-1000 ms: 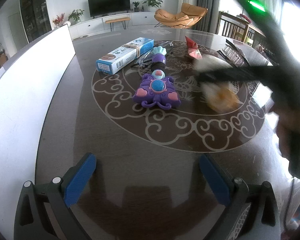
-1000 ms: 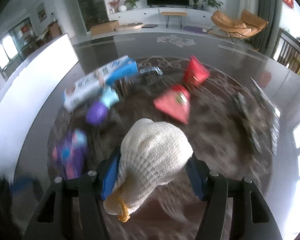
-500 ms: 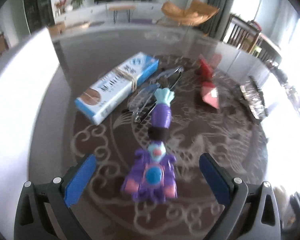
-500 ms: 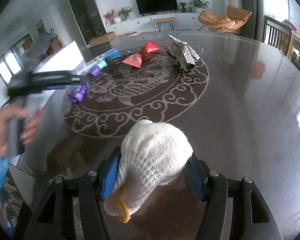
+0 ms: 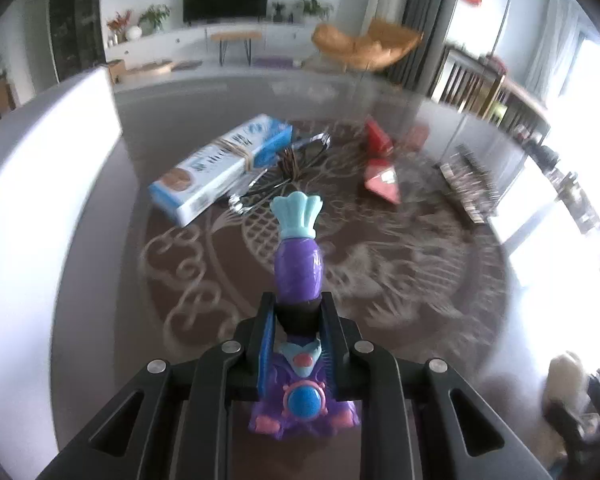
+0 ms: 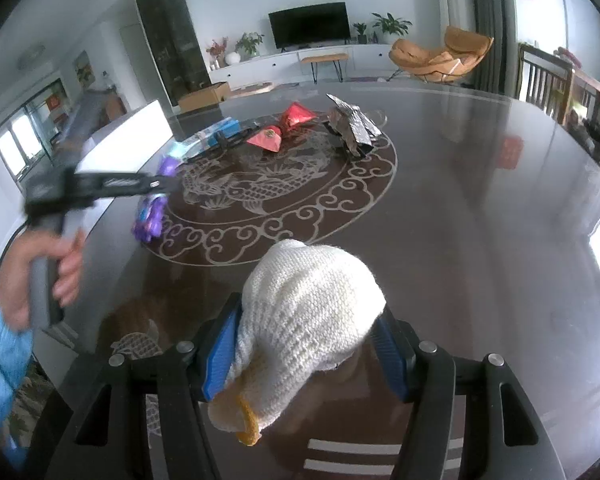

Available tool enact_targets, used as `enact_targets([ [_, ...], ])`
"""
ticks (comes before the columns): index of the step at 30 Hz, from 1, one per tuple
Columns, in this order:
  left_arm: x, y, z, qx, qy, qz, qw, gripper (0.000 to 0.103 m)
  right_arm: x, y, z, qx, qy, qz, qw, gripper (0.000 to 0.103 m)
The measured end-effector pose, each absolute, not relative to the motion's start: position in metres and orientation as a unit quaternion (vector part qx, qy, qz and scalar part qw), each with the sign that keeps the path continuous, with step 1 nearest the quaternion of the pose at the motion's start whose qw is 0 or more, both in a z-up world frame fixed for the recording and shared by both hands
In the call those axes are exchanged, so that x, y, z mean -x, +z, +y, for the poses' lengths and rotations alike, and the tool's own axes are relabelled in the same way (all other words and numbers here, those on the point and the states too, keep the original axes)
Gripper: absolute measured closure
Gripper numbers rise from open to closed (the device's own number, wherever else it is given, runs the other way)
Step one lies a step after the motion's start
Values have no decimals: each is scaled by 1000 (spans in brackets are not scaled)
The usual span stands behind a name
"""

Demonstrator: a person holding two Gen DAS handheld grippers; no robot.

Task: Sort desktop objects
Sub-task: 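Grasp the white knit glove with the right gripper while the left gripper grasps the purple toy wand, then carry the glove and purple wand into the cardboard bin and open both grippers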

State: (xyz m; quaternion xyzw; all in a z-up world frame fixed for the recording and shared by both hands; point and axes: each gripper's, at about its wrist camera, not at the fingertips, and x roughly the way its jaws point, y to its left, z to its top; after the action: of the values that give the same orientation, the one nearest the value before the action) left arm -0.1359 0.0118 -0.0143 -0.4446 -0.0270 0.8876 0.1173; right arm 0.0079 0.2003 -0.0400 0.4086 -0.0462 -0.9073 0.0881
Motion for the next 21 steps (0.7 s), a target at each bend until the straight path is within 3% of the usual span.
enact_targets([
  [7, 31, 74, -48, 327, 933, -92, 116, 83, -2, -1, 144, -374, -917, -1, 139, 41],
  [13, -11, 141, -144, 267, 952, -133, 72, 83, 12, 56, 43, -322, -916, 31, 239, 41],
  [17, -10, 149, -213, 284, 951, -123, 9, 83, 21, 87, -48, -302, -893, 44, 330, 41],
  [21, 10, 120, -281, 362, 920, -146, -37, 83, 26, 88, -123, -313, -861, 66, 395, 41],
])
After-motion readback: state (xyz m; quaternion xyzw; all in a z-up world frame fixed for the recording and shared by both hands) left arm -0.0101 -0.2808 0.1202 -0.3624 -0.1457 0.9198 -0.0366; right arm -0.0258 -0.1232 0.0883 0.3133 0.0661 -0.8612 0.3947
